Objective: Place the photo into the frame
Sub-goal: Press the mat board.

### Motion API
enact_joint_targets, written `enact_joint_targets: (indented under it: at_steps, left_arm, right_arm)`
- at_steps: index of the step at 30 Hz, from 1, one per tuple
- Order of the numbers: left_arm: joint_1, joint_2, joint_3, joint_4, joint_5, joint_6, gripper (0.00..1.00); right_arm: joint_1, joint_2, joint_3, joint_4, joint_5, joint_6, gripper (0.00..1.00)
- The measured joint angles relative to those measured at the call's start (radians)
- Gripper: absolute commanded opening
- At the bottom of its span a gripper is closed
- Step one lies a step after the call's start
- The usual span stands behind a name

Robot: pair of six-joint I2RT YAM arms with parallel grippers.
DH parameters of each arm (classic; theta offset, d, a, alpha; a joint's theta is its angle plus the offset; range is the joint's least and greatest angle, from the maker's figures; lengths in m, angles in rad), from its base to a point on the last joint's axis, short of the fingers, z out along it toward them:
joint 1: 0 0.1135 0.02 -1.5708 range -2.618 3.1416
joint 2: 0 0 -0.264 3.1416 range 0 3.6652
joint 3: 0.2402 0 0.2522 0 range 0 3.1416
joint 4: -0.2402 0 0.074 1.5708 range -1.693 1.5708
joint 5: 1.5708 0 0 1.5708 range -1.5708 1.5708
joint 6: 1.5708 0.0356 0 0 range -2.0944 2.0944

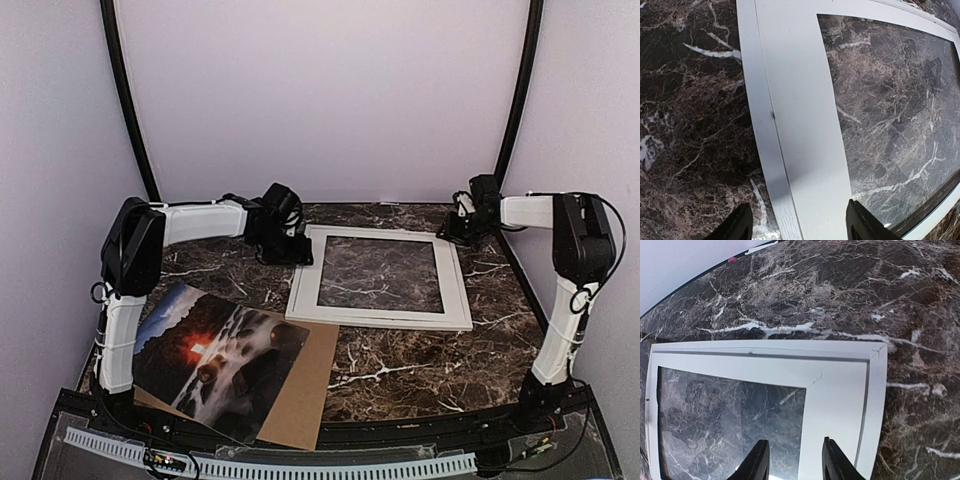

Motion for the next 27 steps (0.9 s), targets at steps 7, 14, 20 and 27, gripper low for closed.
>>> enact_joint_targets:
  at_steps: [7,14,20,27]
  left_arm:
    - [0.000,-0.006,0.025,0.000,-0.031,0.014,0.67]
    - [0.000,-0.006,0.027,0.000,-0.033,0.023,0.67]
    - [0.000,-0.006,0.027,0.000,-0.034,0.030,0.68]
    - [0.000,-0.006,0.027,0.003,-0.041,0.046,0.68]
  right_arm:
    - [0.010,0.157,0.124,0.029,-0.032,0.024,0.35]
    - [0.016,0.238,0.157,0.045,-0.049,0.035,0.34]
    - [0.015,0.239,0.156,0.059,-0.061,0.038,0.33]
    - [0.015,0.234,0.151,0.064,-0.063,0.038,0.32]
